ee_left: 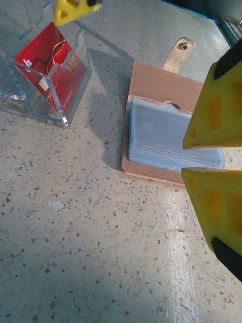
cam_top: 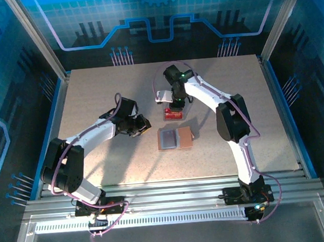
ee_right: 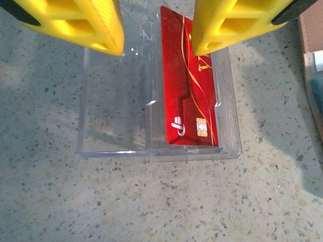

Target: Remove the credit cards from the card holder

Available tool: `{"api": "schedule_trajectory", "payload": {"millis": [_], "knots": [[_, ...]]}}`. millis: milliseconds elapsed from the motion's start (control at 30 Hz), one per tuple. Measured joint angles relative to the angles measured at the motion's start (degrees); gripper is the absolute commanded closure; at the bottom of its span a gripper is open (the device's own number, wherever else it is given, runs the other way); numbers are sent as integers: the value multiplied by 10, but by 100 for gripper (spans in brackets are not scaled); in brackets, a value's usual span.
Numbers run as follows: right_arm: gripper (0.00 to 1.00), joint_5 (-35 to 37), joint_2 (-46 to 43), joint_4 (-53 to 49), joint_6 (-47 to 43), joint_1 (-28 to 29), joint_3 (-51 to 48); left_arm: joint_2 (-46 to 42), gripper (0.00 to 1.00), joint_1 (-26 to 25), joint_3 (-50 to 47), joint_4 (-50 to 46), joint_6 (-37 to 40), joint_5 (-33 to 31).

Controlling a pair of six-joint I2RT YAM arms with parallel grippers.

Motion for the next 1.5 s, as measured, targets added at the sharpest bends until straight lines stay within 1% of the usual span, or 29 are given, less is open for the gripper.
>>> {"api": "schedule_trajectory", "payload": {"millis": [167,333,467,700,867,967,1033,1133,1233,1500], "knots": [[59,-8,-44,23,36,3,-33,14,86,1,1,15,0,33],[58,-27,-125,71,106,20,-124,50,88,1,1,36,-2,70],[57,-48,-189,120,207,44,-195,70,91,-1,5,46,-2,93],[59,-79,-255,207,448,57,-309,105,95,-17,11,46,-1,112],[64,-122,-261,234,617,57,-362,120,97,-26,11,33,2,112],[66,-161,-260,238,702,57,-382,122,97,-26,11,29,3,112],[67,-192,-257,242,742,57,-387,123,97,-26,11,29,3,112],[66,-229,-249,257,792,57,-399,130,97,-26,11,29,3,112],[64,-253,-238,272,826,57,-420,139,98,-26,11,29,3,112],[57,-280,-213,274,863,57,-434,147,98,-26,11,29,5,112]]}}
